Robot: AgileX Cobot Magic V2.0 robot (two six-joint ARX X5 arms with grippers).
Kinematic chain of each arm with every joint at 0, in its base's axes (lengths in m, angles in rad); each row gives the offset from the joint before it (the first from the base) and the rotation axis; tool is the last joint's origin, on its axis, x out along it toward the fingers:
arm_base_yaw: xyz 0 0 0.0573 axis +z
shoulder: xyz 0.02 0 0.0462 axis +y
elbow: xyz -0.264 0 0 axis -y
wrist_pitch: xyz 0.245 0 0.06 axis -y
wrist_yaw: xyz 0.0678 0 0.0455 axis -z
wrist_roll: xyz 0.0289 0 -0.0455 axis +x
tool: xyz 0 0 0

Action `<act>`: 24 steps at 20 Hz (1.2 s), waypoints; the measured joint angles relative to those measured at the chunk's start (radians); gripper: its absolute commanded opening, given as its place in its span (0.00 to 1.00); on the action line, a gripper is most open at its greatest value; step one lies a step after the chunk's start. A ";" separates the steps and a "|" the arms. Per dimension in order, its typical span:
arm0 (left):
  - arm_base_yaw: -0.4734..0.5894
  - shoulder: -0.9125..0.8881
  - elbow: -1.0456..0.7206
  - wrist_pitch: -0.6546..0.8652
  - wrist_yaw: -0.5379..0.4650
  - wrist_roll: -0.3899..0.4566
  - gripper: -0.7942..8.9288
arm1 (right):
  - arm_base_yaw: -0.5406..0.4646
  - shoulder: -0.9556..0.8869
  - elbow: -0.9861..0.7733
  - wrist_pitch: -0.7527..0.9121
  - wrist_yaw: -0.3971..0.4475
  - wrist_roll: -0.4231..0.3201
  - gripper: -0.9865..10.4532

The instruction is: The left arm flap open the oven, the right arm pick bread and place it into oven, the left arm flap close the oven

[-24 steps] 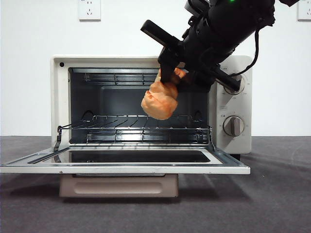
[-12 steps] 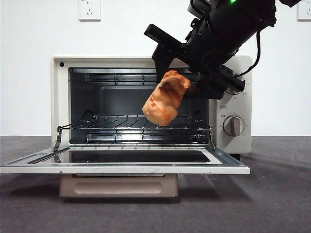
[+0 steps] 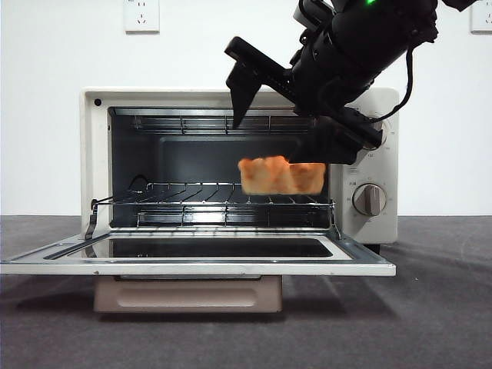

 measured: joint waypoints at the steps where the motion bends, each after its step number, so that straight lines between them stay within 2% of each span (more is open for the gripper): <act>1: 0.000 0.000 0.000 0.000 0.000 0.000 0.09 | 0.001 -0.003 0.000 -0.003 -0.008 0.000 0.46; 5: 0.000 0.002 0.000 -0.011 -0.042 0.009 0.09 | 0.016 -0.065 0.000 -0.075 -0.063 0.007 0.46; 10: 0.000 0.049 -0.001 -0.072 -0.118 0.027 0.09 | 0.048 -0.222 0.000 -0.260 -0.118 0.000 0.46; 14: 0.000 0.113 -0.031 -0.052 -0.114 0.034 0.09 | 0.052 -0.389 0.000 -0.421 -0.206 -0.046 0.46; 17: 0.007 0.179 -0.048 -0.047 -0.107 0.034 0.09 | 0.051 -0.523 0.000 -0.561 -0.230 -0.093 0.45; 19: 0.026 0.226 -0.048 -0.034 -0.077 0.028 0.09 | 0.051 -0.610 0.000 -0.656 -0.230 -0.125 0.45; 22: 0.073 0.288 -0.050 -0.003 0.027 0.010 0.09 | 0.051 -0.738 0.000 -0.781 -0.230 -0.170 0.45; 24: 0.157 0.341 -0.050 0.021 0.122 -0.006 0.09 | 0.051 -0.856 0.000 -0.891 -0.230 -0.203 0.45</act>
